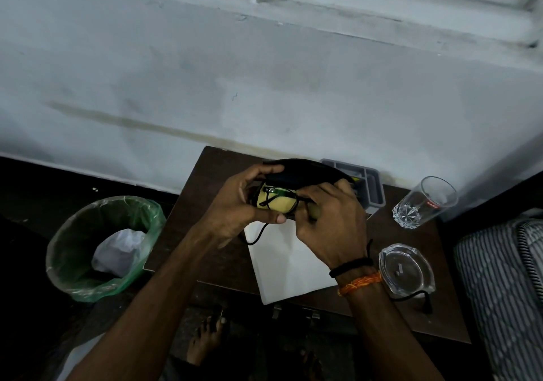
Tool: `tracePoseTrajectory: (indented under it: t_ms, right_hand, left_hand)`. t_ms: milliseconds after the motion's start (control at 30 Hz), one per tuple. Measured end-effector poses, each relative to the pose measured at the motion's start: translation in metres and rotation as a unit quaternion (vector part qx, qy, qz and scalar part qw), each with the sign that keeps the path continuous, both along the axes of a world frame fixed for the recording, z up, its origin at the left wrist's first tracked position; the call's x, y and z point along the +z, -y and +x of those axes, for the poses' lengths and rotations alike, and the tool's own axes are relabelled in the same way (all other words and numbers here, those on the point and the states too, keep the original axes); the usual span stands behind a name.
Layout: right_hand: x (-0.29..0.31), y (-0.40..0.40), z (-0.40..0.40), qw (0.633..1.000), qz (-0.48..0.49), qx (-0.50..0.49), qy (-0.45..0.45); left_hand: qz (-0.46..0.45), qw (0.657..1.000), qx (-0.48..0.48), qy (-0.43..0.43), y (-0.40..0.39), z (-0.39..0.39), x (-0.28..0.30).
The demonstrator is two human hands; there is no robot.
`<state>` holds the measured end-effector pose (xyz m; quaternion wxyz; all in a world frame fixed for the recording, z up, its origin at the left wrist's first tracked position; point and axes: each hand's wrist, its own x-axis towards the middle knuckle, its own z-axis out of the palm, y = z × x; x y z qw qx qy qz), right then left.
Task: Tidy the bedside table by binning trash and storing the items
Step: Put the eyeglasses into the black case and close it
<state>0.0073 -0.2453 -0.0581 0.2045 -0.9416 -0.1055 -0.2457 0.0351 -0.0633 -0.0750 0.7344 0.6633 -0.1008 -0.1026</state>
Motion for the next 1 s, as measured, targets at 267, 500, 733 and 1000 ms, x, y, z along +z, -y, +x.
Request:
tracePoseTrajectory:
  t_ms: [267,500,733,1000]
  right_hand:
    - [0.006,0.008,0.003,0.969,0.206,-0.067,0.115]
    - [0.003,0.015,0.012,0.917,0.38,-0.116,0.041]
    - [0.009,0.018,0.013,0.702,0.665,0.018,-0.253]
    - [0.002,0.03,0.014,0.687,0.655,-0.005,-0.315]
  left_hand:
    - [-0.032,0.999,0.018,-0.019,-0.01,0.002,0.003]
    - [-0.135,0.989,0.001,-0.064,-0.014,0.002,0.01]
    - [-0.152,0.981,0.019,-0.123,-0.006,0.005,0.006]
    - [-0.149,0.979,-0.033,-0.134,-0.01,0.009,-0.001]
